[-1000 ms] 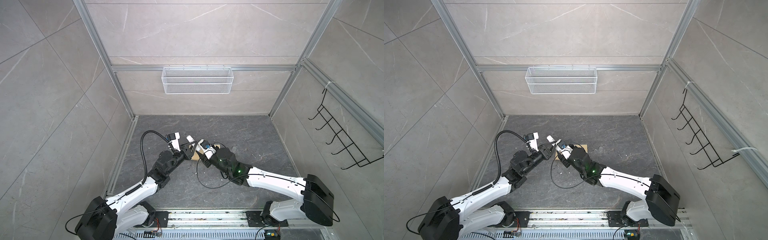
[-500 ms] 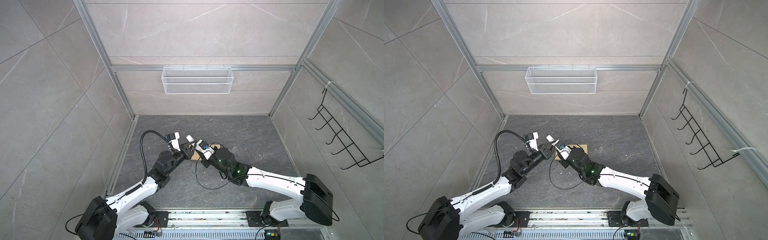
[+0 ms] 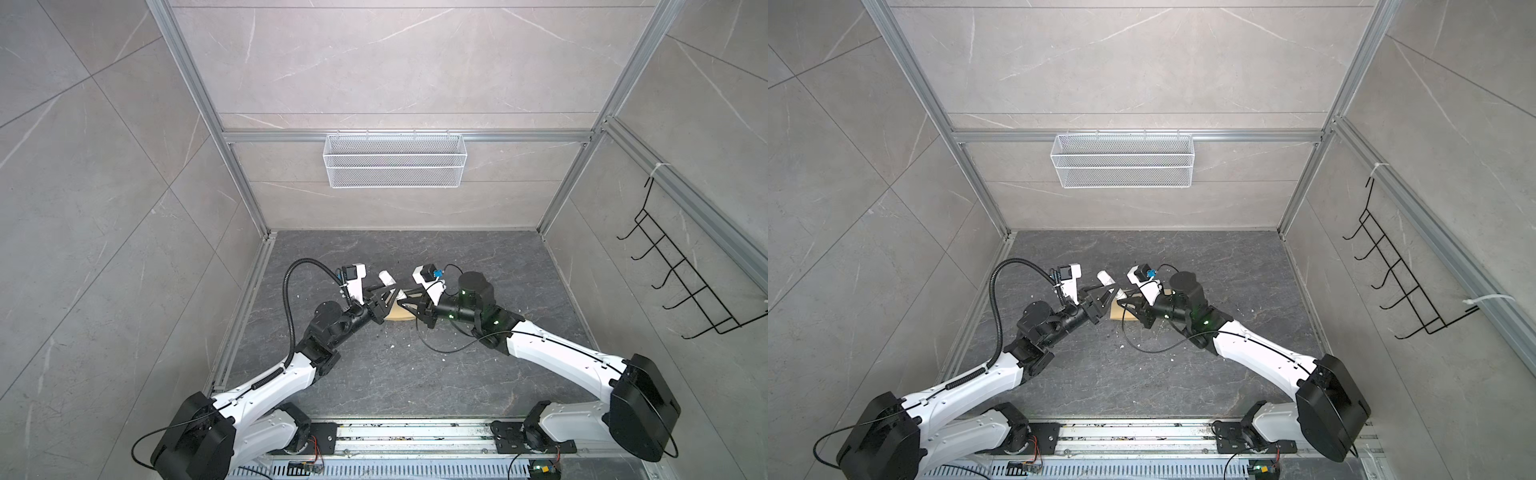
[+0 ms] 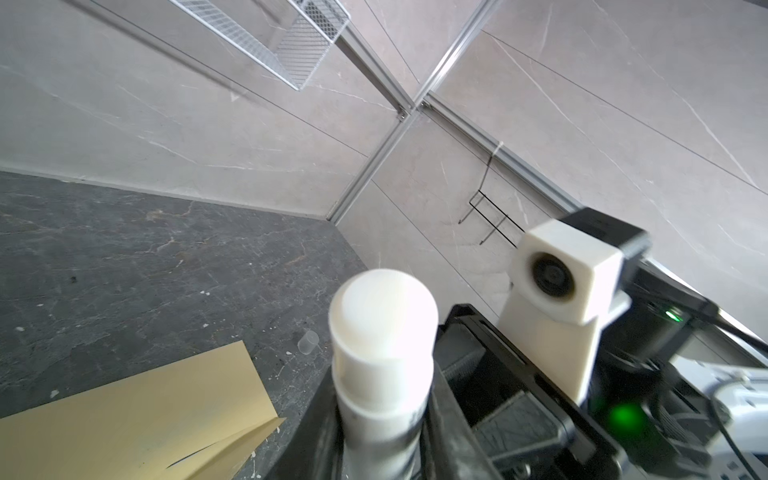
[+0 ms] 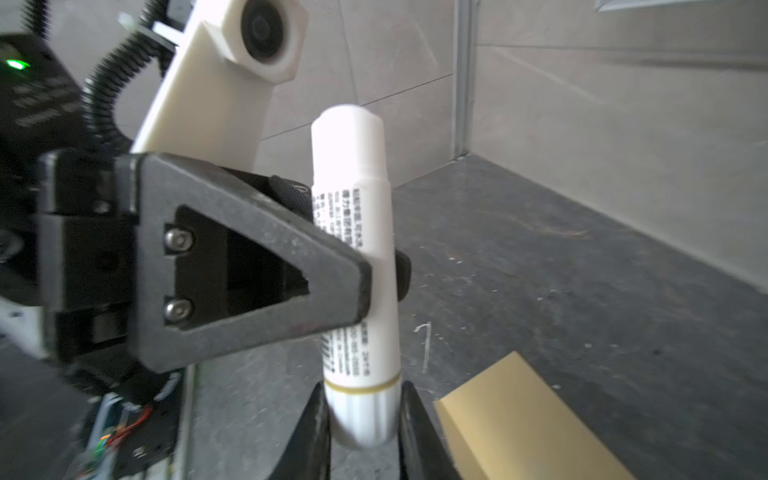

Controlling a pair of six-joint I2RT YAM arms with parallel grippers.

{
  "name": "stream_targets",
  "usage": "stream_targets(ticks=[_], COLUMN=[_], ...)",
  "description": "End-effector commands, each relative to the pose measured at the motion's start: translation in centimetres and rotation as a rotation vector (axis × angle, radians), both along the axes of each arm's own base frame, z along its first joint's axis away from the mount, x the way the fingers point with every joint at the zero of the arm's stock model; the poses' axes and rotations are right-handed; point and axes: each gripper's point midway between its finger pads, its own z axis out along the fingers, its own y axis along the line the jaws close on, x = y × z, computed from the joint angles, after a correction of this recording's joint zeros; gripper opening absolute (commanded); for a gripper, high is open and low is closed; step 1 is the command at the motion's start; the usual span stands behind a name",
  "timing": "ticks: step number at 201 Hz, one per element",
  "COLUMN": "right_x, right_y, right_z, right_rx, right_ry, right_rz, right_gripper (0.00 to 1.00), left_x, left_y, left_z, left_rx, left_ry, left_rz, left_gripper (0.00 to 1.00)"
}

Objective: Place the letter into the envelope and seal it

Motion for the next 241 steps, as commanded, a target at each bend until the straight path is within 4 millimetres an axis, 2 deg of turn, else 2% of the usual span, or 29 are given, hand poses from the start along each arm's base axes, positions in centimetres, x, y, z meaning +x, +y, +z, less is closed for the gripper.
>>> stream_targets(ticks=[1, 30, 66, 88, 99, 111, 146, 187, 241], right_x=[-0.2, -0.2, 1.1, 1.8, 1.9, 2.2, 2.2, 2.0, 1.8], right_y=[-0.5, -0.7, -1.0, -1.5, -1.7, -2.1, -3.2, -3.4, -2.7], right_z=[3.3, 3.6, 2.7, 1.9, 1.3, 0.7, 0.5, 0.8, 0.6], right_rx=[0.149, 0.218, 0.178, 0.103, 0.043, -0.025, -0.095, -0.093, -0.101], right_ry=[0.103, 0.186, 0.180, 0.098, 0.033, -0.046, -0.190, -0.224, -0.232], right_rz=[0.125, 0.226, 0.139, 0.006, -0.071, -0.168, -0.309, -0.335, -0.329], right_gripper=[0.12, 0.14, 0.20, 0.33, 0.49, 0.60, 0.75, 0.78, 0.77], left_x=[-3.3, -3.7, -2.5, -1.1, -0.5, 0.1, 1.3, 2.4, 2.7], left_y=[-1.1, -1.3, -0.9, -0.2, 0.1, 0.3, 0.5, 0.7, 0.8], left_z=[3.3, 3.3, 2.9, 2.7, 2.5, 2.3, 1.7, 0.5, 0.5], left_rx=[-0.018, -0.024, -0.037, -0.065, -0.076, -0.082, -0.102, -0.142, -0.175], left_ry=[-0.187, -0.199, -0.146, -0.089, -0.059, -0.030, 0.058, 0.183, 0.234], left_rz=[-0.157, -0.180, -0.124, -0.045, -0.010, 0.021, 0.064, 0.104, 0.108], left_gripper=[0.00, 0.00, 0.00, 0.00, 0.00, 0.00, 0.00, 0.00, 0.00])
